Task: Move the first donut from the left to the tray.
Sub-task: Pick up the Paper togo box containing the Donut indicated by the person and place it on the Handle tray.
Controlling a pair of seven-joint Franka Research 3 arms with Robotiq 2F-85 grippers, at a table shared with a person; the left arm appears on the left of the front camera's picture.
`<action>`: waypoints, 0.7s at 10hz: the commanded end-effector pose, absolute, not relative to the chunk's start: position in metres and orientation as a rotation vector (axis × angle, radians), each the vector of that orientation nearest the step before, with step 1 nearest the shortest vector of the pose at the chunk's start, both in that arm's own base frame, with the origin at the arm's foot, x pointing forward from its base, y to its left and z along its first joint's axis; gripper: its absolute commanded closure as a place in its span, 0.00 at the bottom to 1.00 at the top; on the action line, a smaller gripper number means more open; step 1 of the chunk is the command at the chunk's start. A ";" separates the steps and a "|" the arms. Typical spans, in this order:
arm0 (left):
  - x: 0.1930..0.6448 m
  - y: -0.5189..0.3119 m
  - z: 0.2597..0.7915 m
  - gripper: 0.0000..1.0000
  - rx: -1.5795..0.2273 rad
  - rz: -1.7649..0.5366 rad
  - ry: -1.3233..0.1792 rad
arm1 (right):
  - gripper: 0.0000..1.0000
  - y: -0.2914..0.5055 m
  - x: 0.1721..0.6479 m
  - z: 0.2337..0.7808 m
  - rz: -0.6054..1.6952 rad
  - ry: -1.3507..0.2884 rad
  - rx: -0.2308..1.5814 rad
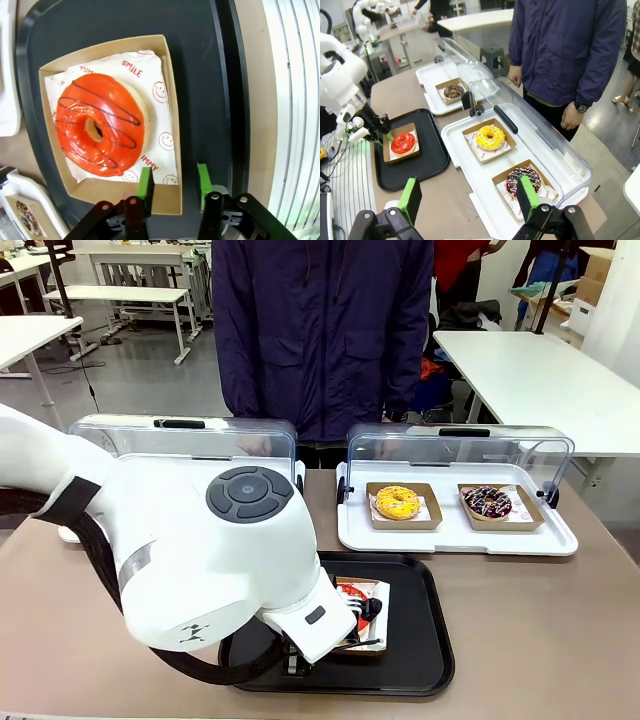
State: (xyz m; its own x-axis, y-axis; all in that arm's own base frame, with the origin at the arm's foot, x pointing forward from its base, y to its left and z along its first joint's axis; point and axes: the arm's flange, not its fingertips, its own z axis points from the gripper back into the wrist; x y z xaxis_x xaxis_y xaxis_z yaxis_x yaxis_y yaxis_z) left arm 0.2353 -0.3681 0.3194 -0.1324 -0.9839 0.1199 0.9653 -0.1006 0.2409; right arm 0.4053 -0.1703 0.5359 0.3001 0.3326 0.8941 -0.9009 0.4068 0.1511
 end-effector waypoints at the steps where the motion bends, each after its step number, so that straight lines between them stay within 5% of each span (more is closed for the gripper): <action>1: 0.219 -0.343 0.346 0.00 0.082 -1.651 -0.306 | 0.00 -0.169 0.406 0.538 0.942 -0.930 0.759; 7: 0.233 -0.363 0.420 0.00 0.036 -1.651 -0.289 | 0.00 -0.169 0.406 0.538 0.942 -0.930 0.759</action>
State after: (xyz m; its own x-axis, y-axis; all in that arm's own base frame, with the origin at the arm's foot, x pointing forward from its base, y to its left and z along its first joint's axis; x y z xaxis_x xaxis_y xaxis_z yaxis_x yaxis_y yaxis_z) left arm 0.2262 -0.3659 0.4169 -0.0957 -0.9850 0.1434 0.9639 -0.0557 0.2605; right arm 0.4053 -0.1702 0.5359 0.3001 0.3326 0.8940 -0.9010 0.4066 0.1512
